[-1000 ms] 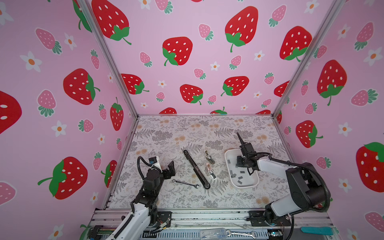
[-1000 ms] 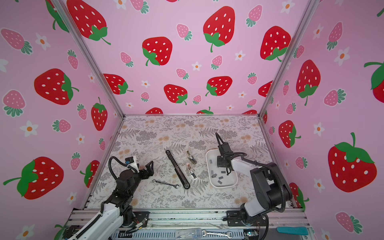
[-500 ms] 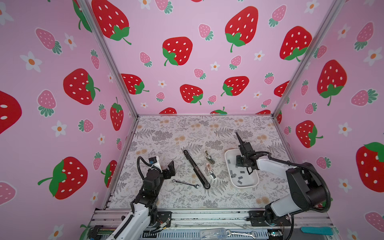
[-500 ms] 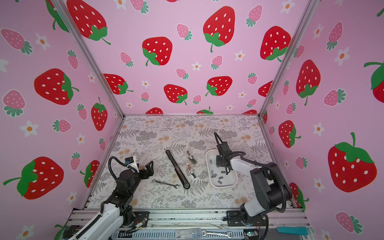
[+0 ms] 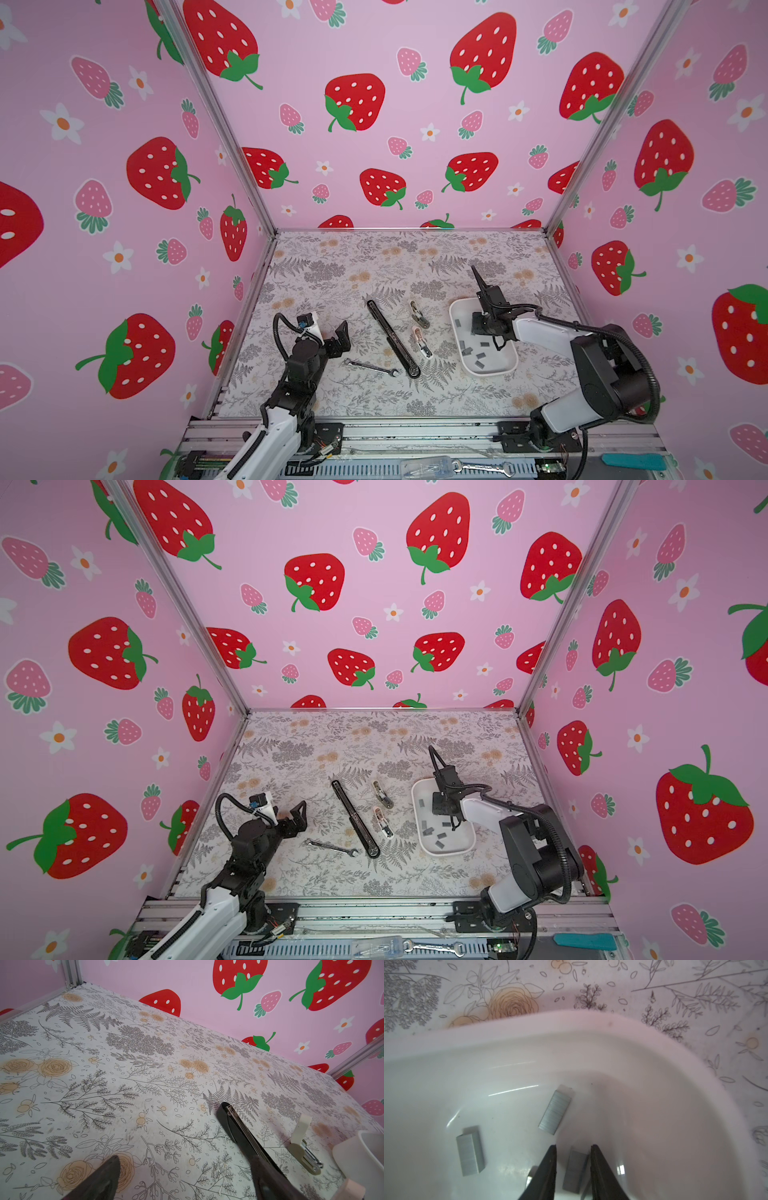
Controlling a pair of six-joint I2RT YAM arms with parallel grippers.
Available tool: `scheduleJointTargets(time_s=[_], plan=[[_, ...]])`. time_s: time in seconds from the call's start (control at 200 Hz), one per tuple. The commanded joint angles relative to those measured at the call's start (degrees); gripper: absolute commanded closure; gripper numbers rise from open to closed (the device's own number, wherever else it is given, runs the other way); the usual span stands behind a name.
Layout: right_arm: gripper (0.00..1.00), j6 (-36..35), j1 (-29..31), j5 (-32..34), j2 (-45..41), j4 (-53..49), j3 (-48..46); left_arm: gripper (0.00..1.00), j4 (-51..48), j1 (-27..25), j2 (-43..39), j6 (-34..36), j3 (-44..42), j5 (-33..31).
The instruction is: Load the staples into the stapler
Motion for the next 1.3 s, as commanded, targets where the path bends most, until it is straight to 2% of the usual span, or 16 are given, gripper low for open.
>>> scheduleJointTargets(time_s=[0.0, 0.26, 0.47, 0.62, 0.73, 0.97, 1.291], plan=[[0.72, 0.0, 0.9, -0.5, 1.6, 0.0, 0.3, 0.01, 1.0, 0.2, -0.6, 0.2, 1.1, -0.1], [0.72, -0.2, 1.9, 3.6, 2.1, -2.6, 1.0, 0.01, 1.0, 0.2, -0.8, 0.2, 1.0, -0.1], [0.72, -0.5, 2.3, 3.7, 2.0, -3.5, 0.7, 0.01, 1.0, 0.2, -0.8, 0.1, 1.0, -0.1], [0.75, -0.7, 2.4, 3.2, 3.5, -3.7, 0.9, 0.01, 0.9, 0.2, -0.9, 0.1, 0.9, -0.1], [0.81, -0.8, 2.5, 2.7, 4.2, -3.8, 0.9, 0.01, 0.8, 0.2, -1.2, 0.1, 0.9, -0.1], [0.84, -0.5, 2.8, 2.6, 4.1, -3.7, 0.9, 0.01, 0.8, 0.2, -1.4, 0.2, 0.8, -0.2], [0.87, -3.5, 3.2, 4.3, -2.1, -4.7, 4.3, 0.01, 0.7, 0.2, -1.5, 0.3, 0.8, 0.6]])
